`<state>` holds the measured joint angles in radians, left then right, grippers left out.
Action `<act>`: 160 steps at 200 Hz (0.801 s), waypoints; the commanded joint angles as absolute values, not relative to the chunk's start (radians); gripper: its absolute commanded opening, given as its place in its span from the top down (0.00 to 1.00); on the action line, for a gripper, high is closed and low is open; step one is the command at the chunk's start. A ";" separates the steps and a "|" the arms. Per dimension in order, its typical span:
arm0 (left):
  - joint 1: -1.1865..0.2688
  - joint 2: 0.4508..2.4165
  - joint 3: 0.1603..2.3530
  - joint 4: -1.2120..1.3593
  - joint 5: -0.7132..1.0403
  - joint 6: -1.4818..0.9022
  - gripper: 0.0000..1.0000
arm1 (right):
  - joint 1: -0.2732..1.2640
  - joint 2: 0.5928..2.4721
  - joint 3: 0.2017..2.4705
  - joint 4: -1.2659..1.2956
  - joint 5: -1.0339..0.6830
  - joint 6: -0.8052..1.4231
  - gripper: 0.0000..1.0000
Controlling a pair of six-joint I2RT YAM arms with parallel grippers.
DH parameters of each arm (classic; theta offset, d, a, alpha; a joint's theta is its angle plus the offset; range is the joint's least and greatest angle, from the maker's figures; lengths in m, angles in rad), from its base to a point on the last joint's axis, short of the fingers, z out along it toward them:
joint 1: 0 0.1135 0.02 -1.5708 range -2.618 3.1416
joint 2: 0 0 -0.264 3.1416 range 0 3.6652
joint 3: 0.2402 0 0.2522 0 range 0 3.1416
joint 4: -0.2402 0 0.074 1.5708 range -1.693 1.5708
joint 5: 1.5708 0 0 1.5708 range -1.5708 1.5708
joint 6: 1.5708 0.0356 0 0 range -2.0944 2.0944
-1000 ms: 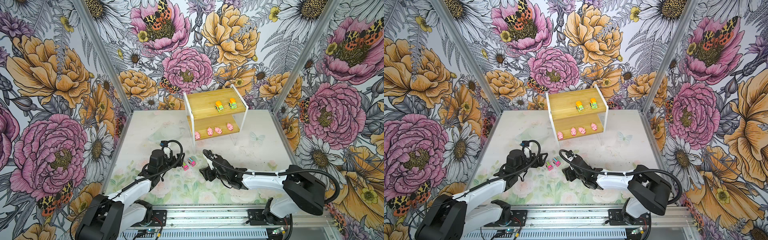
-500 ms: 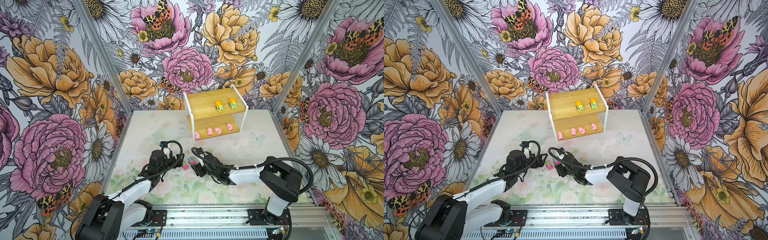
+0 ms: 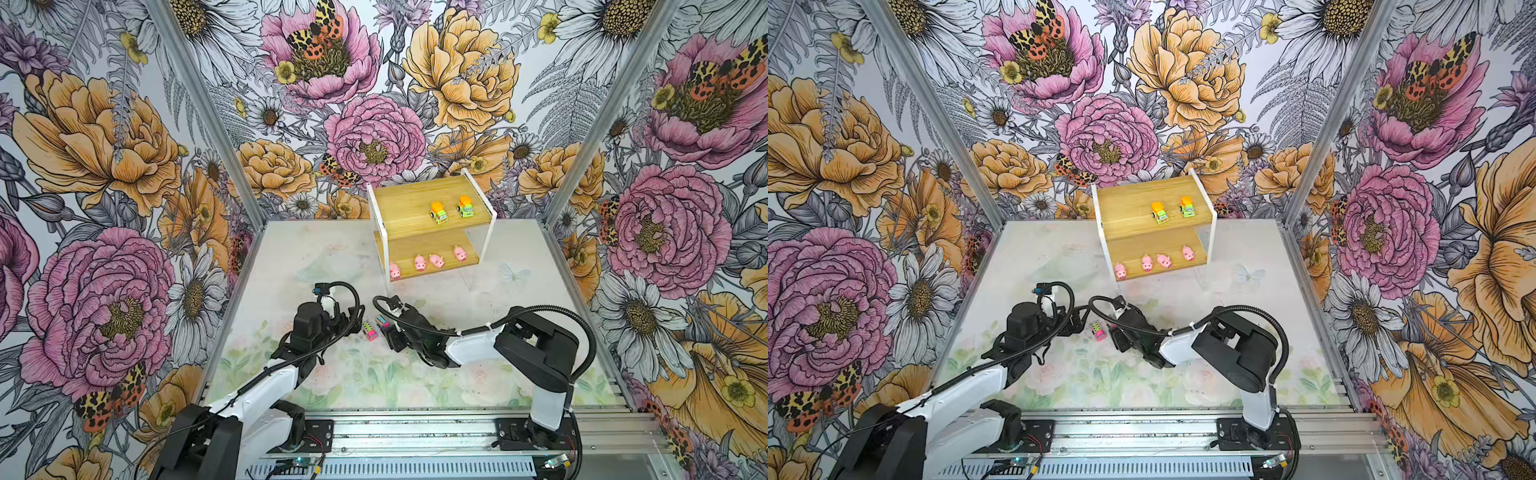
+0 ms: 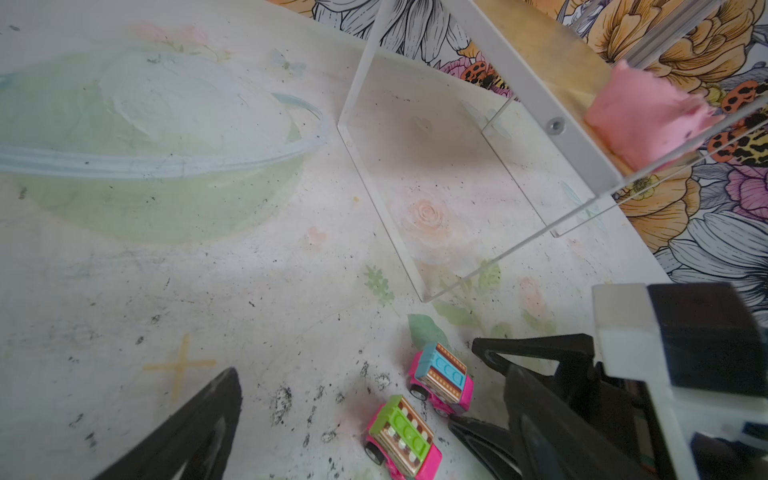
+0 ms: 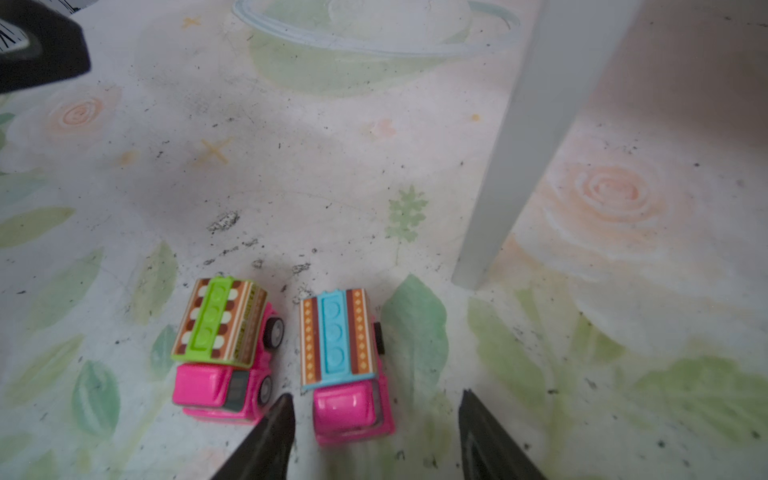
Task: Place and organize the plastic toys onto the shelf
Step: 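Lower the right gripper and close it on the blue-topped pink truck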
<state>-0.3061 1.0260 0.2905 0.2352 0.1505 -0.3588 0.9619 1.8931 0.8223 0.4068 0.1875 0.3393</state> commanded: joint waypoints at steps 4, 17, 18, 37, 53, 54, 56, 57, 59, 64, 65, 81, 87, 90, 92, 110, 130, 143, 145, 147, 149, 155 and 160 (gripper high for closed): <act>-0.291 1.013 0.273 0.249 0.130 -0.372 0.01 | 0.957 1.928 0.854 0.473 0.205 0.331 0.37; -0.288 1.018 0.275 0.251 0.135 -0.370 0.01 | 0.955 1.941 0.860 0.484 0.204 0.341 0.38; -0.288 1.019 0.275 0.250 0.136 -0.370 0.01 | 0.954 1.943 0.861 0.485 0.204 0.341 0.38; -0.288 1.026 0.275 0.255 0.140 -0.372 0.01 | 0.951 1.954 0.871 0.499 0.201 0.345 0.38; -0.287 1.032 0.269 0.267 0.140 -0.375 0.01 | 0.950 1.962 0.880 0.499 0.202 0.344 0.38; -0.286 1.032 0.269 0.268 0.140 -0.375 0.01 | 0.950 1.963 0.881 0.499 0.202 0.344 0.38; -0.285 1.032 0.269 0.270 0.140 -0.376 0.01 | 0.950 1.963 0.882 0.499 0.202 0.343 0.38; -0.285 1.032 0.269 0.271 0.140 -0.377 0.01 | 0.951 1.964 0.882 0.499 0.202 0.342 0.38; -0.285 1.032 0.268 0.273 0.140 -0.375 0.01 | 0.950 1.965 0.884 0.499 0.202 0.343 0.38; -0.285 1.034 0.266 0.275 0.140 -0.378 0.01 | 0.951 1.967 0.886 0.499 0.202 0.341 0.38; -0.285 1.034 0.267 0.276 0.140 -0.378 0.01 | 0.950 1.967 0.886 0.499 0.203 0.341 0.38; -0.283 1.034 0.264 0.280 0.140 -0.378 0.01 | 0.948 1.971 0.890 0.499 0.207 0.339 0.39; -0.284 1.035 0.264 0.280 0.140 -0.378 0.01 | 0.947 1.973 0.893 0.499 0.204 0.339 0.41; -0.284 1.035 0.264 0.280 0.142 -0.376 0.01 | 0.947 1.973 0.891 0.499 0.203 0.340 0.41; -0.283 1.035 0.264 0.280 0.142 -0.376 0.01 | 0.946 1.973 0.892 0.499 0.203 0.340 0.42; -0.283 1.037 0.266 0.281 0.142 -0.376 0.01 | 0.946 1.975 0.893 0.499 0.196 0.341 0.48; -0.282 1.038 0.266 0.284 0.143 -0.376 0.01 | 0.946 1.974 0.889 0.499 0.183 0.342 0.57; -0.281 1.040 0.266 0.284 0.144 -0.376 0.01 | 0.945 1.971 0.886 0.499 0.172 0.341 0.61; -0.280 1.040 0.266 0.285 0.145 -0.376 0.01 | 0.945 1.970 0.885 0.499 0.169 0.341 0.62; -0.281 1.040 0.265 0.285 0.144 -0.375 0.01 | 0.945 1.969 0.885 0.499 0.166 0.341 0.63; -0.281 1.039 0.265 0.285 0.145 -0.376 0.01 | 0.945 1.967 0.885 0.497 0.165 0.341 0.63; -0.280 1.041 0.266 0.285 0.145 -0.376 0.01 | 0.945 1.962 0.883 0.495 0.155 0.341 0.65; -0.280 1.042 0.266 0.286 0.146 -0.376 0.01 | 0.947 1.957 0.881 0.494 0.148 0.341 0.66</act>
<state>-0.2901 1.0321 0.2779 0.2443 0.1471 -0.3676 0.9497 1.9587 0.8700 0.4702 0.1768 0.3428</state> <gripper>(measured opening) 0.987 0.365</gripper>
